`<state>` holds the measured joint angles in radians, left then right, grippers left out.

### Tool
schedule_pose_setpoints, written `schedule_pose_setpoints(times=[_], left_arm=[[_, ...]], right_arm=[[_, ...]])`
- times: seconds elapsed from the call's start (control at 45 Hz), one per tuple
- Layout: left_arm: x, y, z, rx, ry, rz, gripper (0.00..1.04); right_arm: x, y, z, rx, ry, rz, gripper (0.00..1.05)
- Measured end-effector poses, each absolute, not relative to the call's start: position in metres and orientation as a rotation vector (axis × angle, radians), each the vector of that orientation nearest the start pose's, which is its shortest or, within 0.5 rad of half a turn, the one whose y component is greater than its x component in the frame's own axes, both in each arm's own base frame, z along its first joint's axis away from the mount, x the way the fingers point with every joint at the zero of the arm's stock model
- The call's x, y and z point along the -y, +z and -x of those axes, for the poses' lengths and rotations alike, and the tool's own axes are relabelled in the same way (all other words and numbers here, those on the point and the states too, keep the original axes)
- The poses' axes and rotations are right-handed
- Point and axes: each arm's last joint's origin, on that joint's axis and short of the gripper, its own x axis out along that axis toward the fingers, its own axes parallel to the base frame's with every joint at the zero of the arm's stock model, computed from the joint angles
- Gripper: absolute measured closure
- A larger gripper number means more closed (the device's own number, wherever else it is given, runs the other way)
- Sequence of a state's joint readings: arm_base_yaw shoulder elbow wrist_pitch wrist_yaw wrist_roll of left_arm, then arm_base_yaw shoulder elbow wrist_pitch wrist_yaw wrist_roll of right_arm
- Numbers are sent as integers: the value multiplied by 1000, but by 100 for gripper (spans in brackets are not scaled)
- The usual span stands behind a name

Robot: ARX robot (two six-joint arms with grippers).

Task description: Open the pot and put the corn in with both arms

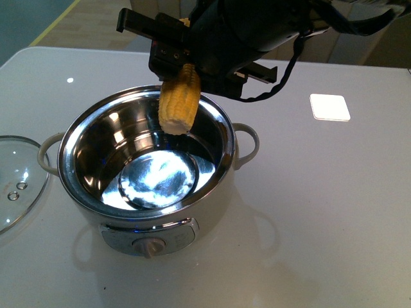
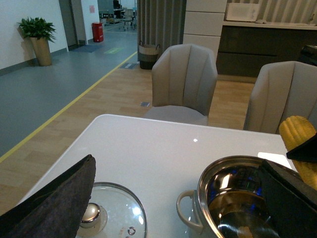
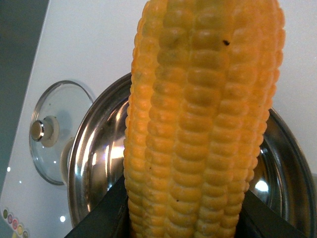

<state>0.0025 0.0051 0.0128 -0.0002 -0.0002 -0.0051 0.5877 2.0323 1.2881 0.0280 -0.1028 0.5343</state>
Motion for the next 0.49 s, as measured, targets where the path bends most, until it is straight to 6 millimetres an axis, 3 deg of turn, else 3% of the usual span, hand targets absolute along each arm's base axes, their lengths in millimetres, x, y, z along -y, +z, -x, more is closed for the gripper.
schedule_pose_setpoints(times=[0.489], left_arm=[[0, 167, -97, 7, 3, 5, 7]], right_arm=[[-268, 125, -362, -958, 452, -332, 67]])
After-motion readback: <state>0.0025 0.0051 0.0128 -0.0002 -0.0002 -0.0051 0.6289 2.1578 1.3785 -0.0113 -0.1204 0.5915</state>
